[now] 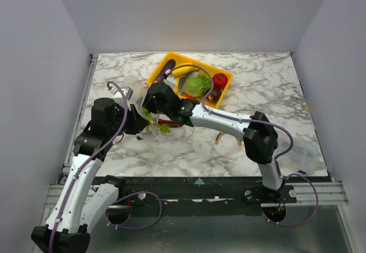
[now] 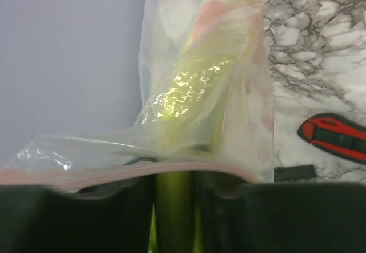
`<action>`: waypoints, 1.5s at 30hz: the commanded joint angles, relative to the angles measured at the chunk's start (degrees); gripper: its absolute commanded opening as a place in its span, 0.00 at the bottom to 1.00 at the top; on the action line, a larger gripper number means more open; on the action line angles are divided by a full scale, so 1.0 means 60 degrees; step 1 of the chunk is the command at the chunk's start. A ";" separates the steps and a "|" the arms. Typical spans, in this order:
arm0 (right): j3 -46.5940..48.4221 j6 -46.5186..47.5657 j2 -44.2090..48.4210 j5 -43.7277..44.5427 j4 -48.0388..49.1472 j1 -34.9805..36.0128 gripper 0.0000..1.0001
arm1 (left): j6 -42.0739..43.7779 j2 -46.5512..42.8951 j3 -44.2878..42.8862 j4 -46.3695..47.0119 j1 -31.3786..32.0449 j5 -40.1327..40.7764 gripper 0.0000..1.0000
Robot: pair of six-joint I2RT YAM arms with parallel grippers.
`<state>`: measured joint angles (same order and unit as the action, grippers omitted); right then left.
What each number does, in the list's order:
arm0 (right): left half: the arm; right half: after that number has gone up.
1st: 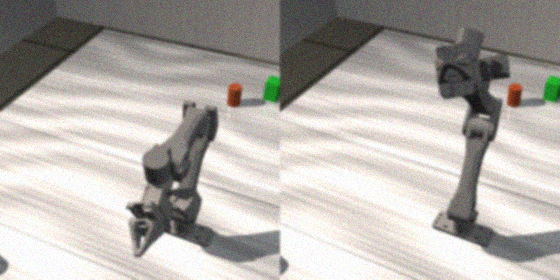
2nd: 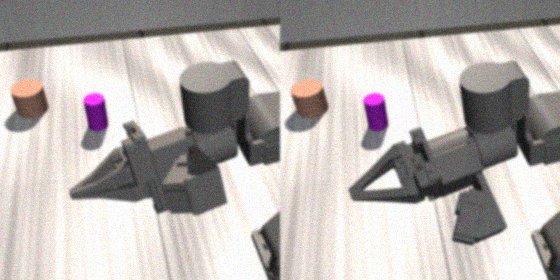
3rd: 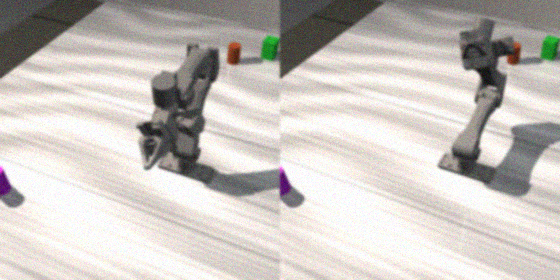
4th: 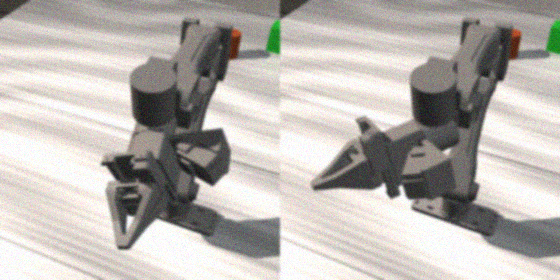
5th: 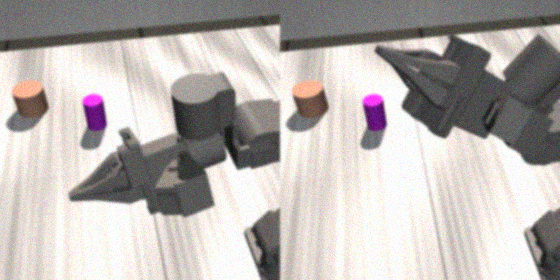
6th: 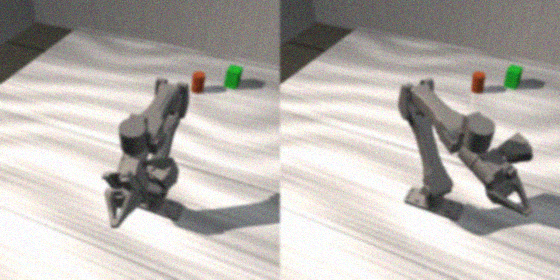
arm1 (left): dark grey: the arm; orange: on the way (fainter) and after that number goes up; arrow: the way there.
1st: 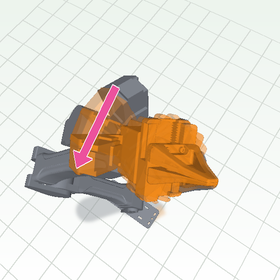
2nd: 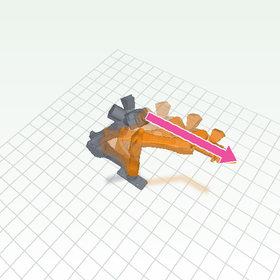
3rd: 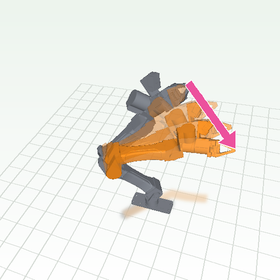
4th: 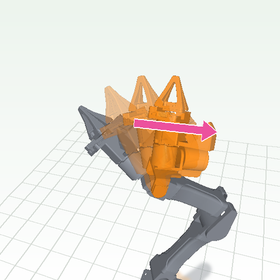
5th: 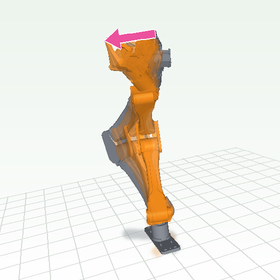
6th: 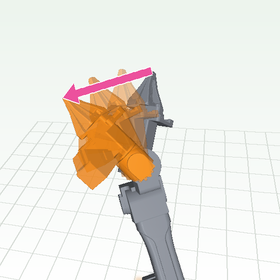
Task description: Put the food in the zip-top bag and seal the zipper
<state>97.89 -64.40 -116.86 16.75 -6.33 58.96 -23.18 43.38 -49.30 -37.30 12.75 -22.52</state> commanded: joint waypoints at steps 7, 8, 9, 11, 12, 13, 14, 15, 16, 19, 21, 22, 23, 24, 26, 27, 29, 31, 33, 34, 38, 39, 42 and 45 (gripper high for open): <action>-0.0340 0.2313 0.0781 -0.1095 -0.1348 0.0345 0.65 | -0.0889 -0.0634 0.0098 0.0547 0.0034 0.0890 0.00; -0.0076 0.2552 0.0792 -0.1319 -0.1939 0.0355 0.67 | -0.1013 -0.0630 0.0171 0.0661 0.0028 0.0838 0.00; 0.0127 0.2798 0.0789 -0.1527 -0.2331 0.0354 0.68 | -0.1090 -0.0594 0.0214 0.0753 0.0028 0.0738 0.00; 0.0369 0.3110 0.0879 -0.1815 -0.3194 0.0357 0.68 | -0.1203 -0.0447 0.0296 0.0886 0.0028 0.0644 0.00; 0.0137 0.3188 0.1089 -0.1914 -0.3258 0.0368 0.68 | -0.1233 -0.0384 0.0345 0.0960 0.0028 0.0587 0.00; -0.0152 0.3218 0.1292 -0.2116 -0.3095 0.0376 0.68 | -0.1221 -0.0326 0.0360 0.0983 0.0035 0.0534 0.00; -0.0385 0.3244 0.1471 -0.2313 -0.3027 0.0371 0.68 | -0.1220 -0.0292 0.0386 0.0987 0.0030 0.0493 0.00; -0.0419 0.3298 0.1553 -0.2436 -0.3171 0.0387 0.67 | -0.1206 -0.0252 0.0407 0.1000 0.0028 0.0433 0.00; -0.0441 0.3347 0.1635 -0.2489 -0.3346 0.0412 0.67 | -0.1191 -0.0232 0.0436 0.1017 0.0028 0.0365 0.00; -0.0981 0.3543 0.2019 -0.2456 -0.3184 0.0502 0.67 | -0.1162 -0.0183 0.0486 0.1057 0.0031 0.0190 0.00; -0.1004 0.3788 0.2015 -0.2523 -0.3475 0.0564 0.66 | -0.1098 -0.0130 0.0497 0.1089 0.0036 0.0055 0.00; -0.1040 0.3959 0.2025 -0.2425 -0.3561 0.0627 0.67 | -0.1056 -0.0081 0.0482 0.1090 0.0035 -0.0071 0.00; -0.1115 0.4242 0.2030 -0.2358 -0.3592 0.0749 0.68 | -0.0984 -0.0006 0.0453 0.1076 0.0030 -0.0197 0.00; -0.1124 0.4421 0.2010 -0.2297 -0.3736 0.0810 0.68 | -0.0930 0.0059 0.0447 0.1034 0.0033 -0.0251 0.00; -0.1059 0.4667 0.1908 -0.2143 -0.4151 0.0856 0.68 | -0.0912 0.0131 0.0516 0.1048 0.0028 -0.0246 0.00; -0.1110 0.4684 0.1884 -0.1849 -0.4247 0.0903 0.68 | -0.0912 0.0113 0.0599 0.1096 0.0028 -0.0223 0.00; -0.1408 0.4622 0.1830 -0.1574 -0.4115 0.0982 0.62 | -0.1018 0.0059 0.0817 0.1262 0.0028 -0.0270 0.00; -0.1797 0.4445 0.1822 -0.1439 -0.3572 0.1132 0.50 | -0.1108 0.0040 0.0970 0.1402 0.0037 -0.0386 0.00; -0.2508 0.4316 0.2021 -0.1170 -0.2220 0.1300 0.33 | -0.1157 0.0029 0.1052 0.1437 0.0028 -0.0401 0.00; -0.2875 0.4183 0.2118 -0.1105 -0.1547 0.1327 0.25 | -0.1172 0.0000 0.1114 0.1466 0.0028 -0.0353 0.00; -0.3181 0.3639 0.2164 -0.0470 0.0241 0.1320 0.00 | -0.1281 -0.0149 0.1355 0.1529 0.0028 -0.0065 0.00; -0.3175 0.3540 0.2173 -0.0310 0.0574 0.1326 0.00 | -0.1293 -0.0220 0.1400 0.1523 0.0028 0.0005 0.00; -0.3601 0.2929 0.2315 0.0233 0.1947 0.1311 0.00 | -0.1278 -0.0462 0.1585 0.1475 0.0028 0.0238 0.00; -0.4390 0.2192 0.2652 0.0995 0.3458 0.1321 0.00 | -0.1375 -0.0775 0.1748 0.1430 0.0028 0.0210 0.00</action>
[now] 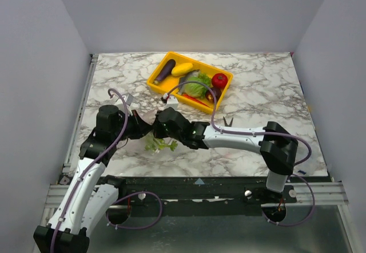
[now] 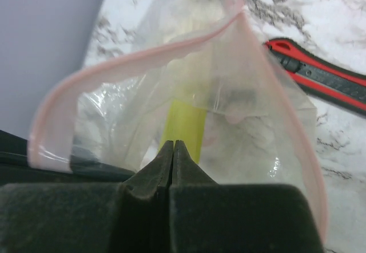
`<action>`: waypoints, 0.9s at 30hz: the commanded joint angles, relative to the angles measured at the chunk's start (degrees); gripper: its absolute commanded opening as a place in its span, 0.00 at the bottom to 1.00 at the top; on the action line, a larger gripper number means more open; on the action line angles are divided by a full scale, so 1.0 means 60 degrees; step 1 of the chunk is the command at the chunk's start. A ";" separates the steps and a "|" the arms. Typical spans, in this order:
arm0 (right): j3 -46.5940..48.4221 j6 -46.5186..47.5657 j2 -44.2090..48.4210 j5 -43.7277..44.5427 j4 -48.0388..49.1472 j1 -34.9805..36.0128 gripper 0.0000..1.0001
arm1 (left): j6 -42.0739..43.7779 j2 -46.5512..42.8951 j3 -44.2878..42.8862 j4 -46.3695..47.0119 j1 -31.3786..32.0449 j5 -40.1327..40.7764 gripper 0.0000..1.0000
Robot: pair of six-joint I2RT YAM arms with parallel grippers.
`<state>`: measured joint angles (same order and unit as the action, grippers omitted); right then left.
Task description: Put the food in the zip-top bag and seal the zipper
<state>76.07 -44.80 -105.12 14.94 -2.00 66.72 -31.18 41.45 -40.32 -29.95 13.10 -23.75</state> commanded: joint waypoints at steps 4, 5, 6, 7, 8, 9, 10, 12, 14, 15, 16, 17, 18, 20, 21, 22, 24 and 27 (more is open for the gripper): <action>-0.0642 -0.1892 0.0533 0.2244 0.3070 0.0024 0.00 | -0.0178 -0.0834 0.0418 0.0170 -0.0030 -0.0066 0.00; -0.0665 -0.2015 0.0499 0.2441 0.3254 0.0021 0.00 | -0.0201 -0.0920 0.0434 0.0137 -0.0023 -0.0183 0.00; -0.0680 -0.2197 0.0465 0.2808 0.3355 0.0022 0.00 | -0.0221 -0.1011 0.0448 0.0096 -0.0030 -0.0294 0.00; -0.0663 -0.2347 0.0353 0.3012 0.3450 0.0018 0.00 | -0.0236 -0.1066 0.0463 0.0086 -0.0028 -0.0445 0.00; -0.0506 -0.2479 0.0168 0.3102 0.3418 0.0016 0.00 | -0.0238 -0.1132 0.0469 0.0090 -0.0031 -0.0609 0.00; -0.0259 -0.2358 0.0001 0.2968 0.3342 0.0015 0.00 | -0.0237 -0.1162 0.0471 0.0099 -0.0031 -0.0715 0.00; 0.0048 -0.2056 -0.0148 0.2684 0.3168 0.0026 0.00 | -0.0250 -0.1188 0.0472 0.0100 -0.0031 -0.0726 0.00; 0.0247 -0.1592 -0.0019 0.2078 0.2424 0.0049 0.00 | -0.0217 -0.1223 0.0448 0.0062 -0.0030 -0.0434 0.00; 0.0336 -0.1387 0.0306 0.1579 0.1037 0.0062 0.00 | -0.0112 -0.1252 0.0461 -0.0008 -0.0031 -0.0002 0.00; 0.0303 -0.1336 0.0449 0.1318 0.0480 0.0068 0.00 | -0.0072 -0.1242 0.0485 -0.0002 -0.0026 0.0235 0.00; 0.0251 -0.1231 0.0651 0.1104 -0.0271 0.0070 0.00 | -0.0030 -0.1229 0.0496 0.0018 -0.0029 0.0400 0.00; 0.0122 -0.0931 0.0878 0.0660 -0.0655 0.0065 0.03 | -0.0022 -0.1181 0.0522 0.0039 -0.0030 0.0644 0.00; 0.0022 -0.0631 0.1042 0.0227 -0.1022 0.0067 0.07 | -0.0011 -0.1107 0.0530 0.0090 -0.0031 0.0788 0.00; -0.0202 -0.0160 0.1416 -0.0157 -0.1729 0.0105 0.19 | 0.0025 -0.0939 0.0604 0.0368 -0.0031 0.0818 0.00; -0.0239 0.0129 0.1577 -0.0492 -0.2048 0.0103 0.25 | 0.0053 -0.0826 0.0618 0.0453 -0.0031 0.0794 0.00; -0.0141 0.0313 0.1669 -0.0545 -0.2495 0.0111 0.29 | 0.0076 -0.0674 0.0600 0.0481 -0.0031 0.0779 0.00; 0.0026 0.0617 0.1867 -0.0862 -0.3018 0.0115 0.39 | 0.0142 -0.0479 0.0563 0.0535 -0.0031 0.0711 0.00; 0.0888 0.1106 0.1520 -0.1227 -0.4264 0.0111 0.48 | 0.0210 -0.0356 0.0512 0.0596 -0.0029 0.0465 0.00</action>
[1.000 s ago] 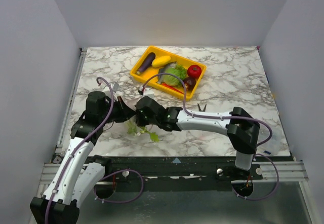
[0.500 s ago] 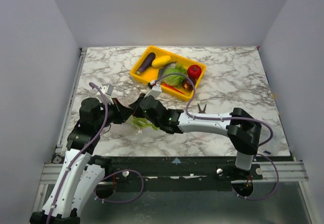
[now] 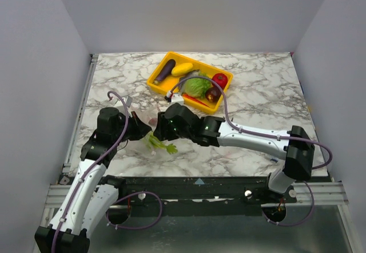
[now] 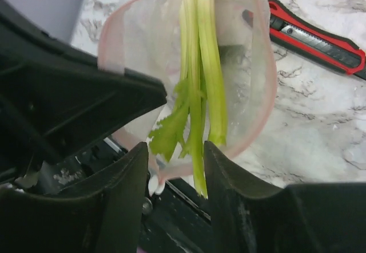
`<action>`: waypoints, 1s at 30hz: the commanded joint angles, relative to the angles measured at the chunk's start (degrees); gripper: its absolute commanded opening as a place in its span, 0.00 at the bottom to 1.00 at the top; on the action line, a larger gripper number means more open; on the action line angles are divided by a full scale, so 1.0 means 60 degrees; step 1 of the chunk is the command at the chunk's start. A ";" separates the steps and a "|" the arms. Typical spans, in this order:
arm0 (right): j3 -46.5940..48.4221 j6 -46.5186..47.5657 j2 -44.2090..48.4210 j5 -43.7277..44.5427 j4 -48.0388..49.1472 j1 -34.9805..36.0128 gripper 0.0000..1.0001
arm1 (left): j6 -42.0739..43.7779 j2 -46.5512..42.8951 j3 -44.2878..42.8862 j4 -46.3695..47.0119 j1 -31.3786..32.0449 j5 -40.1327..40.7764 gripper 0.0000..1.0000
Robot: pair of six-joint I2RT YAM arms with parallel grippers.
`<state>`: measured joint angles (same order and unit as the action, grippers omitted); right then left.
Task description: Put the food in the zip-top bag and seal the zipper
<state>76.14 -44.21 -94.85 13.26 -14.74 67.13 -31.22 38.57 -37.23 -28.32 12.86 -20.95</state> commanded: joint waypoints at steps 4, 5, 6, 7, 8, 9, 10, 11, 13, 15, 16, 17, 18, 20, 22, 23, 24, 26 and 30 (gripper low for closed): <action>0.1670 0.1699 -0.0888 -0.1465 -0.2749 0.0039 0.54 | 0.0375 0.0086 -0.0099 0.0235 0.0010 -0.0497 0.00; 0.1752 0.1831 -0.1034 -0.1534 -0.2712 0.0033 0.56 | 0.0410 0.0078 -0.0129 0.0190 0.0000 -0.0519 0.00; 0.1892 0.1925 -0.1212 -0.1487 -0.2725 0.0033 0.56 | 0.0429 0.0054 -0.0144 0.0126 0.0008 -0.0508 0.00; 0.2072 0.2087 -0.1375 -0.1367 -0.2789 0.0046 0.57 | 0.0442 0.0044 -0.0152 0.0095 0.0007 -0.0518 0.00; 0.2236 0.2187 -0.1571 -0.1311 -0.2826 0.0035 0.58 | 0.0443 0.0025 -0.0163 0.0065 0.0007 -0.0527 0.00; 0.2411 0.2278 -0.1740 -0.1158 -0.2925 0.0035 0.58 | 0.0430 0.0009 -0.0174 0.0072 0.0006 -0.0571 0.00; 0.2619 0.2375 -0.1939 -0.1028 -0.3061 0.0040 0.59 | 0.0402 -0.0013 -0.0167 0.0067 0.0002 -0.0619 0.00; 0.2709 0.2468 -0.2078 -0.0942 -0.3128 0.0036 0.61 | 0.0399 -0.0012 -0.0173 0.0068 0.0004 -0.0666 0.00; 0.2759 0.2545 -0.2293 -0.0879 -0.3124 0.0030 0.64 | 0.0384 -0.0025 -0.0196 0.0049 0.0012 -0.0686 0.00; 0.2636 0.2575 -0.2408 -0.0927 -0.3021 0.0035 0.64 | 0.0384 -0.0041 -0.0250 0.0032 0.0007 -0.0715 0.00; 0.2519 0.2549 -0.2441 -0.0892 -0.2961 0.0032 0.64 | 0.0373 -0.0041 -0.0268 0.0018 0.0002 -0.0738 0.00; 0.2415 0.2557 -0.2483 -0.0892 -0.2926 0.0029 0.65 | 0.0370 -0.0052 -0.0286 0.0017 0.0018 -0.0767 0.00; 0.2325 0.2552 -0.2513 -0.0909 -0.2865 0.0032 0.65 | 0.0359 -0.0056 -0.0285 0.0017 0.0011 -0.0796 0.00; 0.2033 0.2548 -0.2517 -0.0986 -0.2518 0.0038 0.65 | 0.0327 -0.0085 -0.0284 0.0047 0.0008 -0.0809 0.00; 0.1777 0.2534 -0.2539 -0.1171 -0.2068 0.0040 0.65 | 0.0286 -0.0079 -0.0276 0.0089 0.0010 -0.0868 0.00; 0.1672 0.2460 -0.2559 -0.1234 -0.1814 0.0036 0.64 | 0.0257 -0.0063 -0.0269 0.0125 0.0009 -0.0898 0.00; 0.1596 0.2345 -0.2588 -0.1352 -0.1595 0.0033 0.61 | 0.0245 -0.0049 -0.0269 0.0131 0.0010 -0.0917 0.00; 0.1518 0.1997 -0.2673 -0.1510 -0.1219 0.0034 0.53 | 0.0224 -0.0041 -0.0269 0.0134 0.0003 -0.0934 0.00; 0.1181 0.1292 -0.2561 -0.1267 -0.0386 0.0036 0.26 | 0.0209 -0.0106 -0.0271 0.0076 0.0010 -0.0932 0.00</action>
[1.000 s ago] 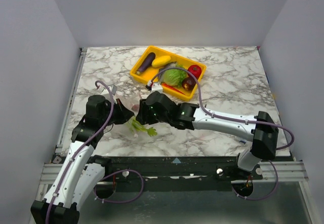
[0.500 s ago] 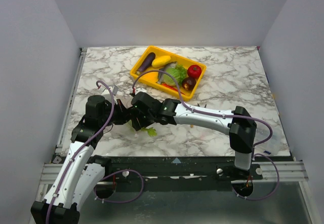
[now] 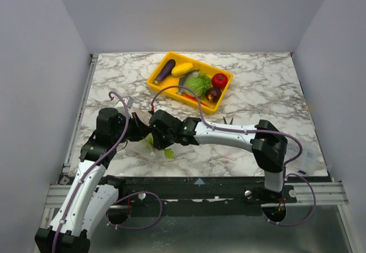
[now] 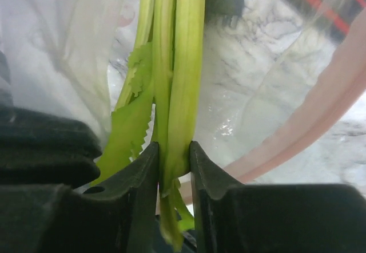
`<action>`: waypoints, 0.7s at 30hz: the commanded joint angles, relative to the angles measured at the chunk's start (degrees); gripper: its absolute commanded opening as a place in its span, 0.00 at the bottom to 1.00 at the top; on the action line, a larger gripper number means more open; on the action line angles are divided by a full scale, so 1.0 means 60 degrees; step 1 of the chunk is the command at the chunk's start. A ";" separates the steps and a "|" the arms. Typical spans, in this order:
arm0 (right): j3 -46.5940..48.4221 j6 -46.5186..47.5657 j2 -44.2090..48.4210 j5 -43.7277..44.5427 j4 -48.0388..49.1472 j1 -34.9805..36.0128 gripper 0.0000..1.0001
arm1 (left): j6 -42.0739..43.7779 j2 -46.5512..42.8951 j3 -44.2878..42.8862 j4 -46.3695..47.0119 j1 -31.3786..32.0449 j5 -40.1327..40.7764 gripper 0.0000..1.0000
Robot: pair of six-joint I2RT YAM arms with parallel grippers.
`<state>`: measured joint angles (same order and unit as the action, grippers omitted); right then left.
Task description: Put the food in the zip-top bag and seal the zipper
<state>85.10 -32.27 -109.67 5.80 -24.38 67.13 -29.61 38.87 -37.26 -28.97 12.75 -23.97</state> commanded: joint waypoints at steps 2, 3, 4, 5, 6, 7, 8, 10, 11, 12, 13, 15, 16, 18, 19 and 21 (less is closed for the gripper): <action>-0.0514 -0.1029 0.0056 0.0177 0.1686 0.0021 0.15 | -0.0061 -0.0194 -0.0252 0.0129 0.0028 -0.0433 0.00; -0.0590 -0.1143 0.0132 0.0232 0.1932 0.0037 0.05 | -0.0057 -0.0211 -0.0258 0.0112 0.0024 -0.0422 0.00; -0.0712 -0.1284 0.0211 0.0282 0.2239 0.0037 0.00 | -0.0047 -0.0236 -0.0255 0.0085 0.0035 -0.0401 0.00; -0.0816 -0.1446 0.0303 0.0400 0.2436 0.0039 0.00 | -0.0033 -0.0252 -0.0258 0.0054 0.0028 -0.0343 0.00; -0.0931 -0.1614 0.0421 0.0464 0.2752 0.0037 0.00 | -0.0032 -0.0278 -0.0266 0.0035 0.0028 -0.0281 0.00; -0.1165 -0.1800 0.0616 0.0686 0.3110 0.0031 0.00 | -0.0032 -0.0322 -0.0257 0.0010 0.0027 -0.0217 0.00; -0.1476 -0.2117 0.0895 0.0931 0.3641 0.0038 0.00 | -0.0053 -0.0360 -0.0240 -0.0003 0.0028 -0.0158 0.00; -0.2252 -0.2472 0.1414 0.1391 0.5028 0.0028 0.00 | -0.0133 -0.0488 -0.0211 -0.0046 0.0030 -0.0079 0.00; -0.2398 -0.2610 0.1557 0.1640 0.5400 0.0018 0.00 | -0.0179 -0.0564 -0.0185 -0.0042 0.0028 -0.0102 0.00; -0.2453 -0.2708 0.1639 0.1757 0.5723 0.0017 0.00 | -0.0243 -0.0638 -0.0165 -0.0045 0.0028 -0.0127 0.00; -0.2465 -0.2887 0.1665 0.1844 0.6035 0.0017 0.00 | -0.0297 -0.0718 -0.0136 -0.0027 0.0024 -0.0223 0.00; -0.2397 -0.3039 0.1558 0.1952 0.6752 0.0008 0.00 | -0.0396 -0.0805 -0.0079 -0.0002 0.0020 -0.0506 0.00; -0.2188 -0.3115 0.1345 0.1965 0.6885 0.0013 0.00 | -0.0412 -0.0842 -0.0071 -0.0005 0.0018 -0.0619 0.00; -0.1726 -0.3168 0.0726 0.1864 0.6921 0.0003 0.00 | -0.0399 -0.0894 -0.0074 -0.0055 0.0026 -0.0675 0.00; -0.1532 -0.3248 0.0392 0.1715 0.6820 -0.0003 0.00 | -0.0358 -0.0927 -0.0096 -0.0078 0.0026 -0.0664 0.00; -0.1496 -0.3376 0.0064 0.1584 0.6874 -0.0002 0.00 | -0.0309 -0.0921 -0.0176 -0.0122 0.0025 -0.0766 0.00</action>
<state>73.06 -49.12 -104.09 14.83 9.45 66.87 -30.96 33.74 -37.26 -28.93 12.62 -24.45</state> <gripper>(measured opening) 0.026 0.008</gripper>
